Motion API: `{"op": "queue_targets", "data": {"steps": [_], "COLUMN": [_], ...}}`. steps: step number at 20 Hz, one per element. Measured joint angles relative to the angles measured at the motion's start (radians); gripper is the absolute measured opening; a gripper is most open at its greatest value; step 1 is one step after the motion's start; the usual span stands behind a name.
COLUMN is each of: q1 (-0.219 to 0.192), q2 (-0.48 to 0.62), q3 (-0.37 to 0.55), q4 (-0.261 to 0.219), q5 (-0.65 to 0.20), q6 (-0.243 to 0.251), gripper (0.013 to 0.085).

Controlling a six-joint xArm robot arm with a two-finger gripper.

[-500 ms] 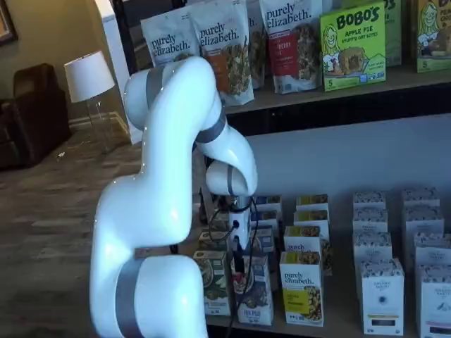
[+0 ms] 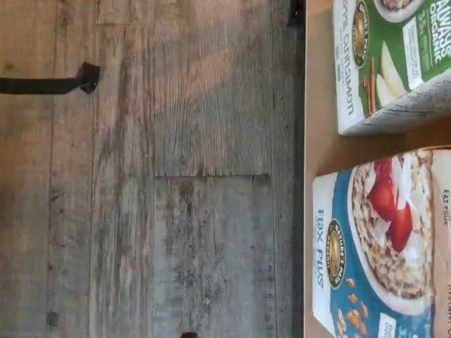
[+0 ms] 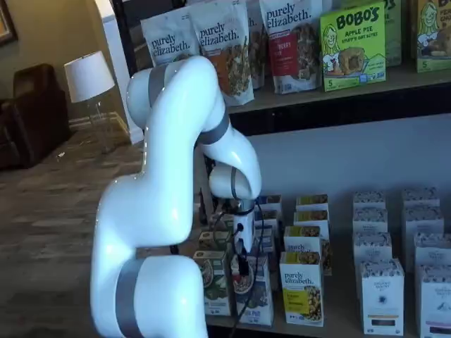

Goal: Pick up the blue and white box that is on the bottom shelf, the second box from the left

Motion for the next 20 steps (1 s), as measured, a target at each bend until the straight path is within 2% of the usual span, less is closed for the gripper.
{"op": "queue_targets", "data": {"steps": [6, 20], "q1": [-0.001, 0.007], "q2": [0.039, 0.163], "q3": [-0.033, -0.211], "q4": [0.050, 0.067], "q5": [-0.025, 0.025], "q6": [-0.046, -0.047], "gripper": [0.0850, 0.0850]}}
